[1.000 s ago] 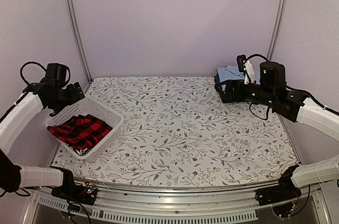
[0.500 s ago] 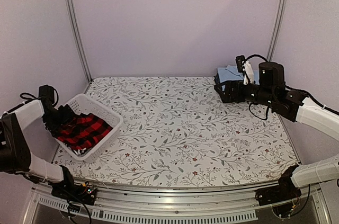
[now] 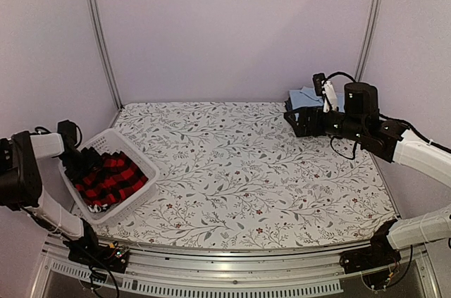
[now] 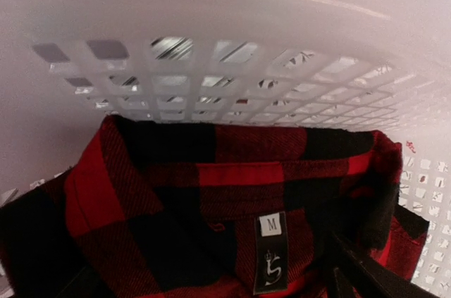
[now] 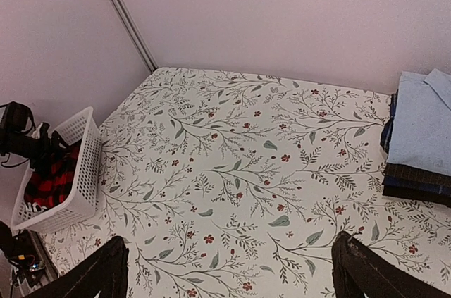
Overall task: Fold and stack the long sleeve shirts
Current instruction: Pick up the square-folded shirt from the bin.
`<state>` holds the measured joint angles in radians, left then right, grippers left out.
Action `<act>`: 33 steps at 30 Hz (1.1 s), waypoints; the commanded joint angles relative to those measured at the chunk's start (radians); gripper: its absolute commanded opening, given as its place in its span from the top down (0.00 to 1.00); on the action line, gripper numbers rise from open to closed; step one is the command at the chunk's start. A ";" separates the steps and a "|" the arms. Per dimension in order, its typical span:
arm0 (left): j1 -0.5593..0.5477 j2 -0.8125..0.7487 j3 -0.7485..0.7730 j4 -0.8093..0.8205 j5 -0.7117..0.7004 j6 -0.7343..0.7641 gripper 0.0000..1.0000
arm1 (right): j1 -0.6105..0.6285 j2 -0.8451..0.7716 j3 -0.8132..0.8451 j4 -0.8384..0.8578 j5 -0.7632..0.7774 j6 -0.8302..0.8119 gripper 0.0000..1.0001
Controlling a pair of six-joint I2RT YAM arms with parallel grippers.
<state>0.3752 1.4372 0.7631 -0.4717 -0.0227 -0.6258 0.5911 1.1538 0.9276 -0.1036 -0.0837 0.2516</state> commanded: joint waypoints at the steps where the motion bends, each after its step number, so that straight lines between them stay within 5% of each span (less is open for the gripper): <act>1: 0.015 0.039 -0.028 0.020 -0.014 -0.028 0.10 | 0.006 -0.007 -0.010 0.034 -0.014 0.002 0.01; 6: -0.019 0.044 -0.049 0.067 0.003 -0.036 0.36 | 0.006 -0.012 -0.014 0.035 -0.006 0.000 0.01; 14: -0.114 0.028 0.019 0.032 -0.032 -0.051 1.00 | 0.005 -0.014 -0.013 0.044 -0.009 0.011 0.01; 33: -0.295 -0.184 0.524 -0.193 -0.139 0.053 1.00 | 0.007 0.012 0.035 0.025 -0.028 0.007 0.01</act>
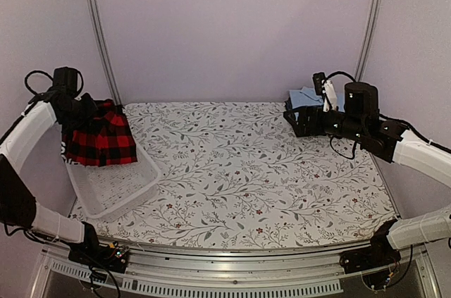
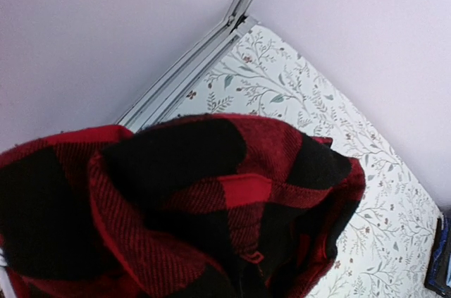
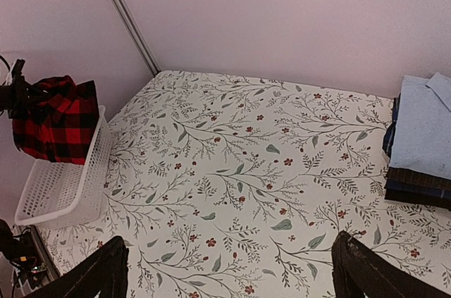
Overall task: Fold and stack the long sleeve shirts
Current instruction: Pick up the square-folded shirt from the bin, then place the square-folded shirt at the center of the board.
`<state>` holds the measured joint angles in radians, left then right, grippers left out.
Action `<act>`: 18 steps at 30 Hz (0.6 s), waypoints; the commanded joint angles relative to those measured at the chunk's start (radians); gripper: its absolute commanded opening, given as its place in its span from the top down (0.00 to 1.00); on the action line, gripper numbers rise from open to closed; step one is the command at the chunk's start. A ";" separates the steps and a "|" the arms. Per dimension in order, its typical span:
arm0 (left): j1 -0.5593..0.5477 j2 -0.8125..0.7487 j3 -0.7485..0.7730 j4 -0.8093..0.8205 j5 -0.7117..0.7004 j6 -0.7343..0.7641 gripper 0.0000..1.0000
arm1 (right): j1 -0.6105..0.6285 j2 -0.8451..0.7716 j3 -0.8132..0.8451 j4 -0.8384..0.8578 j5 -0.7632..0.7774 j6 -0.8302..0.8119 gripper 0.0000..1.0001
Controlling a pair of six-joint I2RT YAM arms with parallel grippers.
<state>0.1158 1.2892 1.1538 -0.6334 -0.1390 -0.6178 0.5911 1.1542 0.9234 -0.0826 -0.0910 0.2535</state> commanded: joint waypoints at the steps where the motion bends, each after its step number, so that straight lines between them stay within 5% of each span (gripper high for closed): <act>1: -0.047 -0.038 0.168 -0.038 -0.027 0.049 1.00 | 0.007 0.014 0.043 0.005 -0.024 0.005 0.01; 18: -0.421 -0.027 0.586 0.163 0.034 0.217 1.00 | 0.006 0.048 0.104 0.004 -0.014 -0.009 0.01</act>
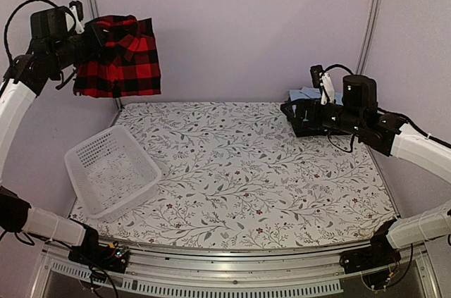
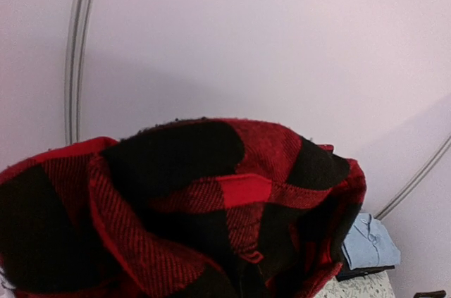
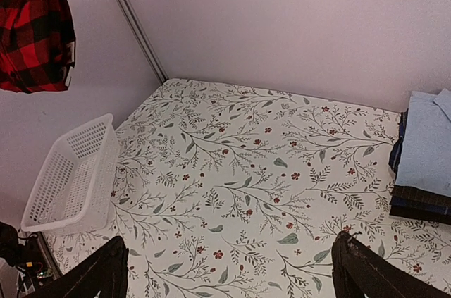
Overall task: Fold and stack the long sleeve shirts
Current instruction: Place the square-folded shirt at the center of the board.
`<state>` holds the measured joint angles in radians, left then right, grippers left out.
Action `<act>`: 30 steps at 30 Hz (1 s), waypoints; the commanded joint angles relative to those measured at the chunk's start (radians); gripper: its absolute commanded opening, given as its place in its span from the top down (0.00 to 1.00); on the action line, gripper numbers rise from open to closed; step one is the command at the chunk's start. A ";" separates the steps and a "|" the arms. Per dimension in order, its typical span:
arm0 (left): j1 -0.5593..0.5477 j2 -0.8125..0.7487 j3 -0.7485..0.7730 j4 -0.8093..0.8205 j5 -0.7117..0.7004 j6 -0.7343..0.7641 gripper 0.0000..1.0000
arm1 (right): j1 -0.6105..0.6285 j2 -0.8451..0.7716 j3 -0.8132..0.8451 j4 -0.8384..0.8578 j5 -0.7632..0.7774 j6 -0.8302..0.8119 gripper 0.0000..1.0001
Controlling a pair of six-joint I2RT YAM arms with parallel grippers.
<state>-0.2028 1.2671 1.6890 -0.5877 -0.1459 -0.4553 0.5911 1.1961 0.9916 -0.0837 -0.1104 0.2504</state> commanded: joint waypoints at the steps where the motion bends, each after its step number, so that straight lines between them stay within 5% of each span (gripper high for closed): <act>1: -0.140 0.001 0.052 0.133 0.045 0.056 1.00 | 0.007 0.005 0.037 0.006 0.009 -0.009 0.01; 14: -0.627 0.160 -0.076 0.331 -0.002 0.013 1.00 | 0.006 -0.029 0.051 -0.026 0.064 -0.027 0.01; 22: -0.660 0.268 -0.339 0.499 0.148 -0.175 1.00 | 0.006 -0.049 0.005 -0.033 0.098 -0.013 0.01; 30: -0.646 0.443 -0.404 0.512 0.243 -0.214 1.00 | -0.001 -0.043 -0.062 -0.004 0.153 0.049 0.01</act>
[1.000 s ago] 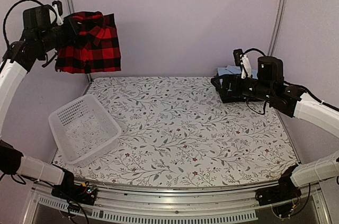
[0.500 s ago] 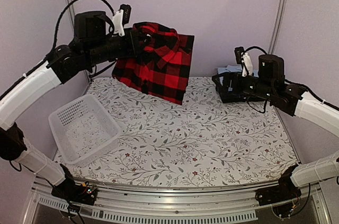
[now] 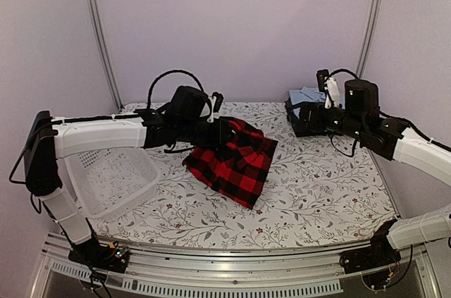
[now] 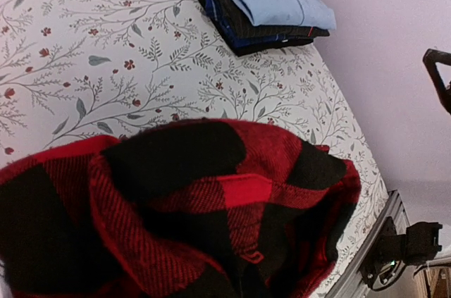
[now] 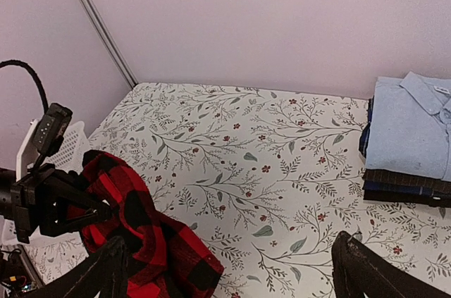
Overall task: Fold and stack the long sleeve shirts
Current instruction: Place the square-folded shirt at the center of the board.
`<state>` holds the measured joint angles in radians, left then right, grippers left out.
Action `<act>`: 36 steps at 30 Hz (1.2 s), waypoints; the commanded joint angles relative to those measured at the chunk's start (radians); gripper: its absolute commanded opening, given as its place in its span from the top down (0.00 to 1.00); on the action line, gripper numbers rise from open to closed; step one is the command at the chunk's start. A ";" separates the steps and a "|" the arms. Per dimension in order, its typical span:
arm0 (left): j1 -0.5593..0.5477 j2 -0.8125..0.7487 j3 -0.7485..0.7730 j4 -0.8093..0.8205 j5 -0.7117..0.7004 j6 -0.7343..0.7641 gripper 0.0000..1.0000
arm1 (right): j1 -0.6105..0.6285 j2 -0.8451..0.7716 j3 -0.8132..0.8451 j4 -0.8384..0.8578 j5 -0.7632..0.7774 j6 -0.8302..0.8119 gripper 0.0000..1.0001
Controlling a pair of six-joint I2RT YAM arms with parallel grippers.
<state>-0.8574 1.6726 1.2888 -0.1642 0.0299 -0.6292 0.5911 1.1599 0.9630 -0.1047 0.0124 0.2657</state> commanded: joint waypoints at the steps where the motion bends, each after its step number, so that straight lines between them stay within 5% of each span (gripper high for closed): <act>1: 0.014 0.053 -0.006 0.087 0.081 -0.042 1.00 | -0.001 -0.004 -0.037 0.018 0.023 0.035 0.01; 15: 0.027 0.109 -0.009 0.069 0.125 -0.043 1.00 | -0.002 0.039 -0.048 0.011 0.035 0.026 0.01; 23: 0.054 0.071 -0.058 0.013 0.082 -0.027 0.28 | -0.001 0.041 -0.056 -0.003 0.037 0.027 0.01; 26: 0.062 0.036 -0.094 0.015 0.081 -0.018 0.20 | -0.001 0.044 -0.059 -0.007 0.031 0.027 0.01; 36: 0.060 -0.052 -0.222 -0.006 0.114 -0.047 0.13 | -0.002 0.058 -0.061 -0.006 0.018 0.034 0.01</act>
<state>-0.8021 1.6806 1.1217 -0.1551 0.1257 -0.6601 0.5900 1.2041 0.9096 -0.1089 0.0338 0.2951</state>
